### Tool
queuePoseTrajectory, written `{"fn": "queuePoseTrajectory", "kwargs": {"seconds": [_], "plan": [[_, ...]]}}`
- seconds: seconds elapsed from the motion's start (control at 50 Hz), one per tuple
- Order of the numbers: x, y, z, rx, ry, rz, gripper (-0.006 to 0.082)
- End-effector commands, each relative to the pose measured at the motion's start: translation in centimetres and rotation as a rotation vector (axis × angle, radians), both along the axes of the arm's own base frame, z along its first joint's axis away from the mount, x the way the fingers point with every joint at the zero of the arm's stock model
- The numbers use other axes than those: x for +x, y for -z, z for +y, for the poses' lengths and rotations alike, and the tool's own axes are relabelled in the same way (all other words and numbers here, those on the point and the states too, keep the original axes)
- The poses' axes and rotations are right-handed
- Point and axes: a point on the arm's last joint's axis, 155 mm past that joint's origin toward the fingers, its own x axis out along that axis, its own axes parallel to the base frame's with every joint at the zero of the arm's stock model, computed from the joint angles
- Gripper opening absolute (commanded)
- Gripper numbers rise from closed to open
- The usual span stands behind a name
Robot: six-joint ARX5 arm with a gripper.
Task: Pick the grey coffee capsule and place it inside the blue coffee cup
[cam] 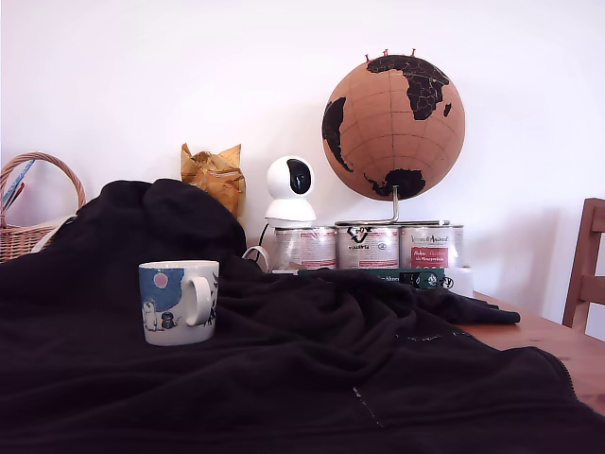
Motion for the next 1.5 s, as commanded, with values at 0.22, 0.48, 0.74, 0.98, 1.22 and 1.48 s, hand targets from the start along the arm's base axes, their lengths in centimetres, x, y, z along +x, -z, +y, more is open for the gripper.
{"fn": "queuePoseTrajectory", "kwargs": {"seconds": [0.22,0.48,0.74,0.98,1.22,1.48], "plan": [[1.9,1.1,0.1,0.042,0.01,0.011,0.05],[4.7,1.9,0.3,0.09,0.026,0.037,0.0499],[7.1,3.8,0.4,0.134,0.047,0.105,0.0499],[9.2,5.2,1.4,0.129,0.025,0.146,0.0498],[9.4,6.7,1.2,0.118,0.041,0.205,0.0356],[9.2,7.1,1.1,0.114,0.048,0.224,0.0255]]}}
